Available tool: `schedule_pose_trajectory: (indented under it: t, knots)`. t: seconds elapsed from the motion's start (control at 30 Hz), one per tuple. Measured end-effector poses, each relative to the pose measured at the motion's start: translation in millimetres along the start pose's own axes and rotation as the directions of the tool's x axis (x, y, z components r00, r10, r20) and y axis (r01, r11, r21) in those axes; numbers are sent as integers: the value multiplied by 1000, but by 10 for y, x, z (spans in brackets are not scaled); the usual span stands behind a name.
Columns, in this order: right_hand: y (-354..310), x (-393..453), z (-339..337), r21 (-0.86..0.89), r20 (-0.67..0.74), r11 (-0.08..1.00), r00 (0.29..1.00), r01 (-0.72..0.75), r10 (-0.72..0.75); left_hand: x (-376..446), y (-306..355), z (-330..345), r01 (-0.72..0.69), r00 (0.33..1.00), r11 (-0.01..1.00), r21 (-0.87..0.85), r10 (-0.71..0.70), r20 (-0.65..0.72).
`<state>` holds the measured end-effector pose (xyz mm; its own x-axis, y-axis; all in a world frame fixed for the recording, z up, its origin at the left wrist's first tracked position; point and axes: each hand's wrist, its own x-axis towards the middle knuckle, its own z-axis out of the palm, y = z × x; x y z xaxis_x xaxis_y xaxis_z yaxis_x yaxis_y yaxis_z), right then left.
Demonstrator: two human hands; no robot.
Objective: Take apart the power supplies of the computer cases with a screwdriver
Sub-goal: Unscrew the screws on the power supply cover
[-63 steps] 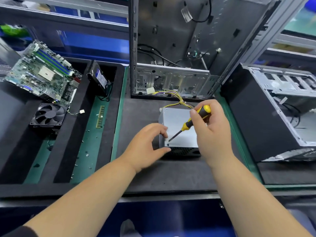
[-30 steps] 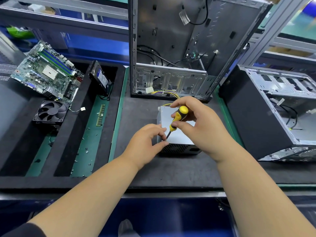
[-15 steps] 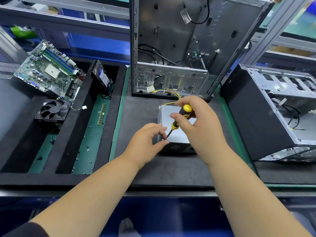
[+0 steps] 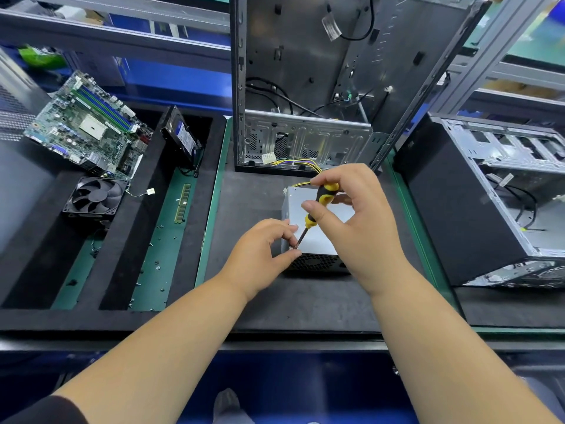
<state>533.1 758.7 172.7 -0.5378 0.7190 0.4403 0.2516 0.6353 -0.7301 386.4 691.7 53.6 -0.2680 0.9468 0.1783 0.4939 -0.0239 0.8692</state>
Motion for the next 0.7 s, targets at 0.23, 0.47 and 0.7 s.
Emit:
schedule_pose_trajectory:
  t: [0.23,0.47,0.7]
  knots:
    - [1,13,9,74,-16,994,997,-78,79,14,-15,-13,4,1000,1000,-13,-4,11]
    - [-4,7,29,-33,-24,999,1000,-3,2,29,-7,-29,-14,1000,1000,-24,14,11]
    - [9,12,22,-61,-1,998,1000,-17,17,31,-7,-39,-15,1000,1000,-25,15,18]
